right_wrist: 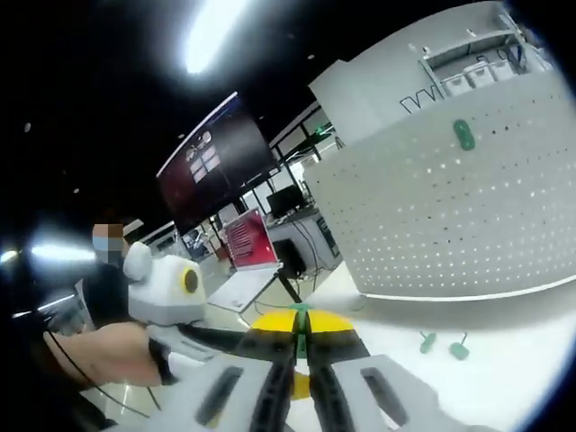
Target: Insert the hook assembly into the mounting plate slot until the hook locks in place.
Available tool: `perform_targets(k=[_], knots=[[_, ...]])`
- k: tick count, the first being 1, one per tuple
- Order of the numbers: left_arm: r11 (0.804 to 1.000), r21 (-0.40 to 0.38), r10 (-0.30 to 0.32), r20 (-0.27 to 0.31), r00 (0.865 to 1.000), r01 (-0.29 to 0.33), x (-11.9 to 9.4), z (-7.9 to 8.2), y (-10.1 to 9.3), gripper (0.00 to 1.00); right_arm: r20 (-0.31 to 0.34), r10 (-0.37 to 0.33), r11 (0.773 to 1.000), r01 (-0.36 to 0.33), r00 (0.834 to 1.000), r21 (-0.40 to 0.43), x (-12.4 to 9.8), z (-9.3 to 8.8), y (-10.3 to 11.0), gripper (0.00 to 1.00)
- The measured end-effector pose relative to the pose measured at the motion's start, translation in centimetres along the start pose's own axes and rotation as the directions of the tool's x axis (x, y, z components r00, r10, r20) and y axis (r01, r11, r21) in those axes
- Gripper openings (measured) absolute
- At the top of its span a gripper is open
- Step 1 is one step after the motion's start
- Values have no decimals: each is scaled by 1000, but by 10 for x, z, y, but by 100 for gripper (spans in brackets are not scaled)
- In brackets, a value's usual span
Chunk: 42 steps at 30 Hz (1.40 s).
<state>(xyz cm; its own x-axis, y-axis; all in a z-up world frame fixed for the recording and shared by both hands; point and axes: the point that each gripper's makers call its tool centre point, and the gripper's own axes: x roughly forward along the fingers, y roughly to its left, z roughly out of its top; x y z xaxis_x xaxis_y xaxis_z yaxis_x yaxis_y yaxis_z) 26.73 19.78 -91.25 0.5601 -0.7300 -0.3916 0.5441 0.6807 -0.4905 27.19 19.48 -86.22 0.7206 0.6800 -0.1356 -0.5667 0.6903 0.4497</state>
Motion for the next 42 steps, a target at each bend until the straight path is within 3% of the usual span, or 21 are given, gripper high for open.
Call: perform_targets(k=[5,9,17,26,30,34,36,37,38,39,42], knots=[[993,-94,-68,82,994,75,-2,14,-10,33,34,11,1000,-11,999,-11,-1,12,12,0],[984,-144,-84,126,988,102,-6,23,-10,20,46,13,996,-9,999,-86,1,17,19,0],[975,-171,-114,153,982,140,-9,31,-17,12,66,21,995,-14,998,-103,0,23,27,0],[976,-158,-128,134,983,149,-9,29,-21,4,60,19,990,-11,998,-141,-1,21,29,0],[992,-81,-90,105,990,99,-9,28,-17,2,47,17,982,-8,999,-188,0,17,32,0],[995,-61,-78,99,992,84,-9,27,-18,1,42,18,987,-11,999,-161,0,17,29,0],[997,-38,-62,117,991,67,-11,31,-16,1,28,20,986,-15,999,-165,2,16,29,2],[999,-21,-23,167,986,27,-14,40,-11,1,11,19,984,-17,1000,-176,3,14,28,4],[1000,-3,7,137,991,-7,-15,36,-7,1,24,41,986,-36,999,-164,3,17,30,9],[999,34,26,147,989,-32,-17,38,-3,1,20,53,994,-51,998,-101,1,19,31,11],[998,44,32,158,987,-39,-21,40,1,1,58,51,997,-48,997,-60,-3,29,27,12]])
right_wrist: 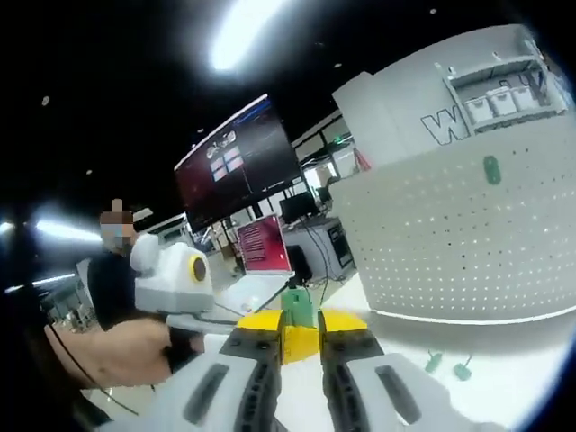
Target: Insert the hook assembly into the mounting plate slot until the hook locks in place.
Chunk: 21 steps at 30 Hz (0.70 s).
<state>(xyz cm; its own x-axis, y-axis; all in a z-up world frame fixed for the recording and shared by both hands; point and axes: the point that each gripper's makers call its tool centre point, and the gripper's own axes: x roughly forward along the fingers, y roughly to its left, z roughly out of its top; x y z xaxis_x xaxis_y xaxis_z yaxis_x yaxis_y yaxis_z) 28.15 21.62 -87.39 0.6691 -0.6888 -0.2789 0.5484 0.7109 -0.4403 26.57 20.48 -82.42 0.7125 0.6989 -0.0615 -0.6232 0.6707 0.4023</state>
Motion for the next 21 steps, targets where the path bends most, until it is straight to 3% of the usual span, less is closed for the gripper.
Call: perform_targets(k=[3,7,13,17,21], knots=[[999,46,24,6,1000,-24,-2,3,6,1,-37,51,998,-50,998,43,-1,-4,9,12],[998,52,39,20,999,-40,-2,6,9,1,-43,55,998,-54,998,20,1,-6,13,12],[961,276,13,32,999,-21,2,8,-6,1,-42,61,998,-59,997,28,6,-9,14,7],[957,289,-5,31,999,-4,2,7,-13,1,-40,66,997,-65,997,34,7,-10,17,7],[941,337,-3,53,999,-15,-1,11,-14,1,-35,67,997,-66,997,42,9,-9,16,4]])
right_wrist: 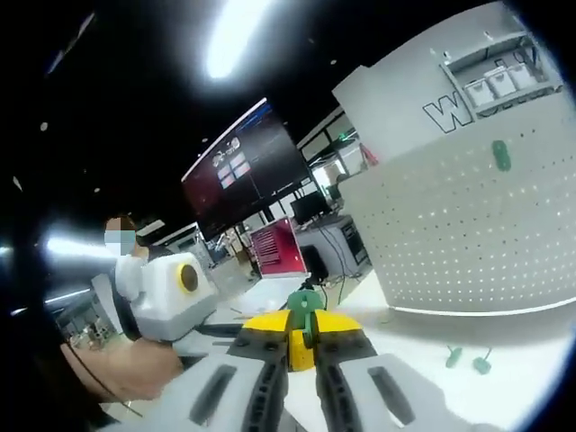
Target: Insert the hook assembly into the mounting plate slot until the hook locks in place.
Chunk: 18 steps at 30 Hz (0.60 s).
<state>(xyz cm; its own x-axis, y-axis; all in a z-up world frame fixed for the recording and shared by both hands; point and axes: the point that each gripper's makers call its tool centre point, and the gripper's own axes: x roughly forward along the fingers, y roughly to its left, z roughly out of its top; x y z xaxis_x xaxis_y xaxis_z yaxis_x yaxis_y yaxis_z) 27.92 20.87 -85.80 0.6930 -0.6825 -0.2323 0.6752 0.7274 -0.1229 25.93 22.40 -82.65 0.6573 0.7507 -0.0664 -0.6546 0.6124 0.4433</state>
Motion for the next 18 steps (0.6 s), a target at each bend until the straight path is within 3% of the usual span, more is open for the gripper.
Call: perform_targets(k=[9,12,15,18], knots=[[998,53,23,37,999,-25,-3,15,2,1,51,6,999,-4,999,-39,-1,10,6,1],[999,47,25,32,999,-27,-3,14,3,1,60,3,999,-1,998,-44,0,10,5,1],[1000,-2,20,12,1000,-20,0,9,3,1,70,-5,999,2,998,34,0,8,2,1],[1000,-21,18,-8,1000,-18,0,3,4,1,44,-9,1000,8,999,16,1,3,-1,0]])
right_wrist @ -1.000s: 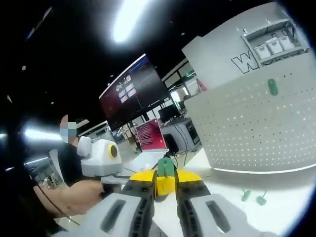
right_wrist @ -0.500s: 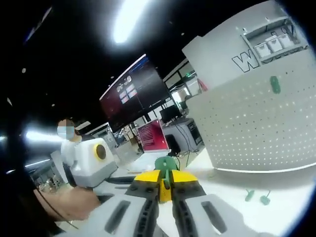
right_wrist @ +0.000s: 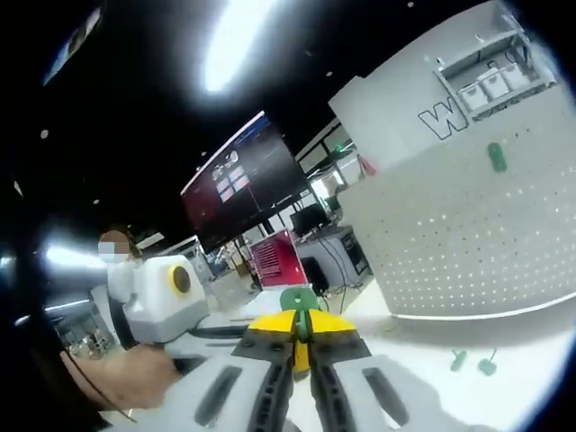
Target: Insert the hook assembly into the mounting plate slot until the hook locks in place.
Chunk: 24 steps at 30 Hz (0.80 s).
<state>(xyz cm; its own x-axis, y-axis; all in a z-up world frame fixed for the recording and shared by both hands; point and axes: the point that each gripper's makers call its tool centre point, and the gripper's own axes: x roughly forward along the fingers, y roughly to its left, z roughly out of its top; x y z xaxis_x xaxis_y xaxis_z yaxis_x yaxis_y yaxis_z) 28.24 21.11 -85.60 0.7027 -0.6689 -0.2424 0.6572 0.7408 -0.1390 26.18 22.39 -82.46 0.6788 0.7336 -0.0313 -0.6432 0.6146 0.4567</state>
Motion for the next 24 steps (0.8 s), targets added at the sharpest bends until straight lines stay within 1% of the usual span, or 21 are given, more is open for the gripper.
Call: perform_targets(k=[2,3,4,5,7,8,9,11,14,15,16,18,20,22,23,24], knots=[[1000,-20,-6,-22,1000,6,0,-6,0,1,-24,-3,1000,3,1000,8,0,-6,-2,0],[1000,-24,-10,-31,999,9,0,-9,0,1,-36,-1,1000,1,999,26,0,-10,-4,0],[1000,-27,-18,-48,999,17,1,-13,-1,2,-55,2,997,2,998,75,-1,-14,-4,0],[999,-23,-26,-69,997,25,1,-18,-2,2,-65,0,988,10,998,152,-1,-18,-10,0],[998,38,-38,-121,992,43,2,-29,-2,3,-79,4,976,14,997,217,-2,-26,-15,0],[997,55,-39,-133,990,46,3,-33,-2,3,-85,-1,977,19,996,214,-1,-30,-19,0],[998,39,-36,-129,991,42,3,-35,-3,3,-88,-1,978,19,996,207,-1,-32,-20,0],[999,24,-40,-131,991,44,1,-40,-3,3,-107,4,986,14,994,164,-1,-36,-16,0],[999,16,-46,-111,993,48,-4,-40,-3,3,-110,15,991,0,994,133,-1,-37,-11,0],[998,28,-50,-101,994,53,-5,-39,-3,4,-110,19,993,-6,994,117,0,-36,-10,0],[997,39,-57,-103,993,61,-5,-39,-4,4,-109,22,994,-10,994,108,0,-36,-10,0],[997,39,-67,-107,992,72,-7,-37,-2,4,-105,32,993,-20,994,117,1,-36,-9,0],[997,11,-77,-135,988,79,-9,-41,-2,5,-104,36,995,-25,994,102,1,-36,-8,0],[998,20,-64,-138,988,67,-9,-43,1,10,-95,34,997,-27,995,77,1,-31,-7,0],[998,18,-60,-133,989,63,-10,-43,3,15,-95,27,998,-22,995,57,1,-29,-9,0],[998,-1,-57,-128,990,57,-10,-43,4,19,-97,21,999,-18,995,37,1,-28,-11,0]])
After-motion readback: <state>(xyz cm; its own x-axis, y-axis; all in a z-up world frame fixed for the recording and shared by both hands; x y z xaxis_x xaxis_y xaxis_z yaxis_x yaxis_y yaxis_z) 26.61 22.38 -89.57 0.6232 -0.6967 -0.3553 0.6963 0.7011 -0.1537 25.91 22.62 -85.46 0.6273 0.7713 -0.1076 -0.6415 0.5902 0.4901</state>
